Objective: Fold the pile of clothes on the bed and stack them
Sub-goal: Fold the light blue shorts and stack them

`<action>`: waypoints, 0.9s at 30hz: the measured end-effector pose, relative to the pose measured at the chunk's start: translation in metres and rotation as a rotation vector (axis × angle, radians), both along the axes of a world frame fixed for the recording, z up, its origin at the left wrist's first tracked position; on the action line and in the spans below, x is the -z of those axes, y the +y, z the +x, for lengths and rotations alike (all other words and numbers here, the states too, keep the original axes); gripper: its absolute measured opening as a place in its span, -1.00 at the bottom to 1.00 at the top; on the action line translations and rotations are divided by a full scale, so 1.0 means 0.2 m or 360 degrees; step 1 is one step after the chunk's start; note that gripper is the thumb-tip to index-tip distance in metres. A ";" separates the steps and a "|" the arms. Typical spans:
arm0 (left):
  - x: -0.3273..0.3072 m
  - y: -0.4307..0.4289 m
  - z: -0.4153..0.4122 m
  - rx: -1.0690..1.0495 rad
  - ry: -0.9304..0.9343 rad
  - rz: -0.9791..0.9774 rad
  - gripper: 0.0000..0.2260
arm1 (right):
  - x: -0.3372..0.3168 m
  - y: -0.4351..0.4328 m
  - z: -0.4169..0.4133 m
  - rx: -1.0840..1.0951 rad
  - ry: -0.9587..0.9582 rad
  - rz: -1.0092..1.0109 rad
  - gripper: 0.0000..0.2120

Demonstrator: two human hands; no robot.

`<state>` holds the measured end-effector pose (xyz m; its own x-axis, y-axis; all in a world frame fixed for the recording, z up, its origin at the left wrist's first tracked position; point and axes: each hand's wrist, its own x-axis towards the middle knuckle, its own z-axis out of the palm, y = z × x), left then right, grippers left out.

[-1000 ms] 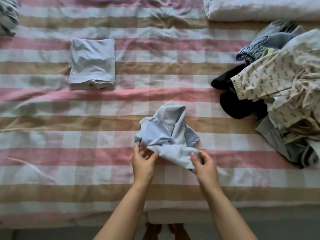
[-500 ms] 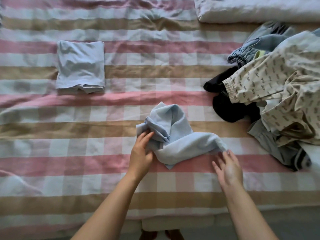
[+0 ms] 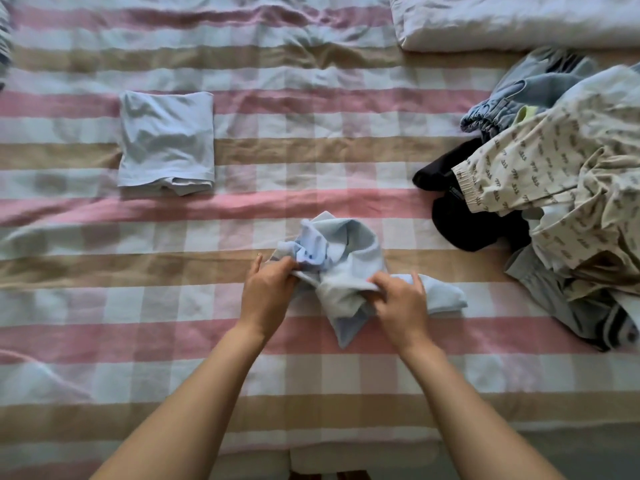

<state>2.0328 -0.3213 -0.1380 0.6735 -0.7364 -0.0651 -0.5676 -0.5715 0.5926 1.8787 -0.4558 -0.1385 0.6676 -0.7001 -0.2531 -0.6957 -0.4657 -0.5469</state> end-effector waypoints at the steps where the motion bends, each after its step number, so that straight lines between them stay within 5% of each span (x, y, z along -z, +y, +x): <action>1: -0.05 0.00 0.02 -0.0035 0.0021 -0.0062 -0.90 | -0.07 -0.04 0.00 0.0096 -0.0164 0.0104 -0.86; 7: -0.44 0.08 0.17 -0.0149 0.0299 -0.0319 -0.92 | -0.47 -0.19 -0.01 0.0302 -0.0736 0.0509 -0.88; 13: -0.46 0.13 0.27 -0.0116 0.0734 -0.0016 -0.81 | -0.43 -0.29 -0.04 0.0368 -0.0484 0.0767 -0.79; 17: -0.17 0.15 0.24 -0.0230 0.0771 0.0219 -0.80 | -0.12 -0.30 -0.03 0.0379 -0.0110 0.0592 -0.81; 22: 0.07 0.16 0.23 -0.0433 0.0462 0.0283 -0.91 | 0.11 -0.27 -0.05 0.0410 0.0200 0.0248 -0.85; 25: 0.05 0.18 0.21 -0.0505 0.0220 0.0023 -0.83 | 0.09 -0.18 -0.01 0.0259 -0.0026 -0.0211 -0.74; 27: 0.05 0.22 0.16 -0.0547 0.0228 -0.0118 -0.79 | 0.03 -0.05 0.04 -0.0146 -0.0307 -0.0417 -0.66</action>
<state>2.0645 -0.2770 -0.1474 0.8700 -0.4750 -0.1318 -0.2583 -0.6671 0.6988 1.8860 -0.4651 -0.1449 0.7488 -0.6597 0.0645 -0.5401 -0.6636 -0.5176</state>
